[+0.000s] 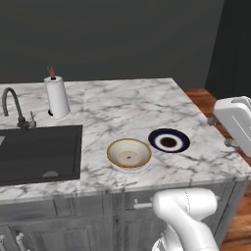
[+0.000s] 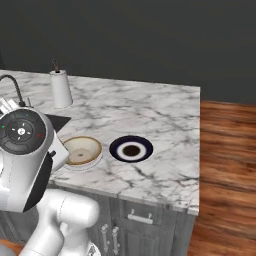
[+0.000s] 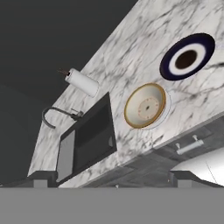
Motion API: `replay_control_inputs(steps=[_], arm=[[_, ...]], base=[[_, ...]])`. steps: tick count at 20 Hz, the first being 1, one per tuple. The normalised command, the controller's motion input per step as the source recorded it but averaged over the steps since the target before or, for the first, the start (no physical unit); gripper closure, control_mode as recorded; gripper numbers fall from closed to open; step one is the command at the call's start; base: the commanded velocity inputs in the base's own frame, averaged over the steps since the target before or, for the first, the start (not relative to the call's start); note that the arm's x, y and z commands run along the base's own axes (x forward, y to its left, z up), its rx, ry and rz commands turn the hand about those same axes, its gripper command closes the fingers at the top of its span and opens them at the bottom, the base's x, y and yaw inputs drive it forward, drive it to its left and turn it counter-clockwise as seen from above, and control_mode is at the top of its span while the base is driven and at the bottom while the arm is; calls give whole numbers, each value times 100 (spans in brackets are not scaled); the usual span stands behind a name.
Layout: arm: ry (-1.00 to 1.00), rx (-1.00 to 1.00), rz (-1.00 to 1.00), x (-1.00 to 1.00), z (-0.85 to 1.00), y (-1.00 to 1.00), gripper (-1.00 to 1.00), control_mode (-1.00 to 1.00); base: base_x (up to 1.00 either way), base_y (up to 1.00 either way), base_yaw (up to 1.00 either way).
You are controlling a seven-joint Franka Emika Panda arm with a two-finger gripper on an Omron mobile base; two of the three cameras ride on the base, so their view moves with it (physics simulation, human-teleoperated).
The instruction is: Move the bowls from the cabinet to the plates on the dining table.
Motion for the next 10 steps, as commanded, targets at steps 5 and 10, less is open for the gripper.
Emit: replay_control_inputs(steps=[5,10], arm=[[0,0,0,0,0,0,-100,100],[0,0,0,0,0,0,-100,100]], base=[[0,0,-25],[0,0,-25]])
